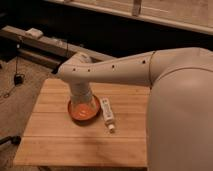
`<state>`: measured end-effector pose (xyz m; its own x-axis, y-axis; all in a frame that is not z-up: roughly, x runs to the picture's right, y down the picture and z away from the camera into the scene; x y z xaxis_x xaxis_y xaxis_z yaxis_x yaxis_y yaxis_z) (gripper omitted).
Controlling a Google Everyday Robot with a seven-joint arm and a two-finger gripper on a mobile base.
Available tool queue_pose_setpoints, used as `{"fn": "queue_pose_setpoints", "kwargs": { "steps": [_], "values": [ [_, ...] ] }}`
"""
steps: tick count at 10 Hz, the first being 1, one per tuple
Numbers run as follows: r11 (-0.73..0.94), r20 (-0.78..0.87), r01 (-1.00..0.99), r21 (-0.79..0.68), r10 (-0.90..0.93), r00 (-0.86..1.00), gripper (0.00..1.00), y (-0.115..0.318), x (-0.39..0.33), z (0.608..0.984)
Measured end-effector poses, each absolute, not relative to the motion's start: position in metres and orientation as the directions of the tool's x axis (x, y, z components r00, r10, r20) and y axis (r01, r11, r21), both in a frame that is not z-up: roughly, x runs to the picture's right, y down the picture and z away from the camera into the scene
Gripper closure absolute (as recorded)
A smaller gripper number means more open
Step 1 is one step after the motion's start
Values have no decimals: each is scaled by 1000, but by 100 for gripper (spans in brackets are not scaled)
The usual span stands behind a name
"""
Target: Place the bottle in the ceramic bowl
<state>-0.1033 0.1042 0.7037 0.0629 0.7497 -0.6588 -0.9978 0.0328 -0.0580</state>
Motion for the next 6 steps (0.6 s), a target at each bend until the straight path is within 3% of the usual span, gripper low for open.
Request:
{"fn": "queue_pose_setpoints", "kwargs": {
  "steps": [6],
  "values": [
    [4,-662,-998,-67,748,48,35,118,-82,703]
  ]
}}
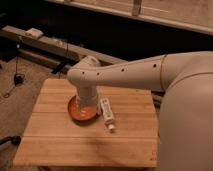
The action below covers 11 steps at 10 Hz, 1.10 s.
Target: Place the bottle in the ceramic bowl
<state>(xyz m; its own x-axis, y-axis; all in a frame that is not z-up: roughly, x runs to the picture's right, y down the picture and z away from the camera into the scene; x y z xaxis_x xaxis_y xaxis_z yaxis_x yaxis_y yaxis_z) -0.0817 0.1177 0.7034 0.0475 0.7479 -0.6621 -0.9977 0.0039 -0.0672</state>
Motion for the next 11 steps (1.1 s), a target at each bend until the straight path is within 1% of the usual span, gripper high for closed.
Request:
{"fn": "queue_pose_setpoints", "kwargs": {
  "steps": [4,7,8,11],
  "values": [
    [21,-654,-995,-93,753,77,35,119,-73,721],
    [20,-657,-994,-109,749,87,35,117,-40,745],
    [19,-661,-993,-115,745,91,35,119,-22,757],
    [40,-672,-990,-135,731,121,35,129,0,779]
  ]
}}
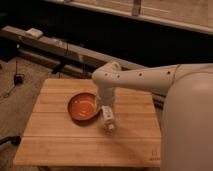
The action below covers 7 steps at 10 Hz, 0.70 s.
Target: Place the bottle in the ceramic bowl
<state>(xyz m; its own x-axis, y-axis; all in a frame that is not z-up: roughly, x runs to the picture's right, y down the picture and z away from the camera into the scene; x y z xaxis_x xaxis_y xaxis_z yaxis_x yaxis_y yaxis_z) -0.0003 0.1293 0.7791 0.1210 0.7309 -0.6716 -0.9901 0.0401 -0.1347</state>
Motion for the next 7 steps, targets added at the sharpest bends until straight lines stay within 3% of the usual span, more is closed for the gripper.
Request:
{"fn": "queue_pose_setpoints", "kwargs": {
  "steps": [7],
  "values": [
    [83,-716,-983,-166,674,178,35,159,28,826]
  ]
}}
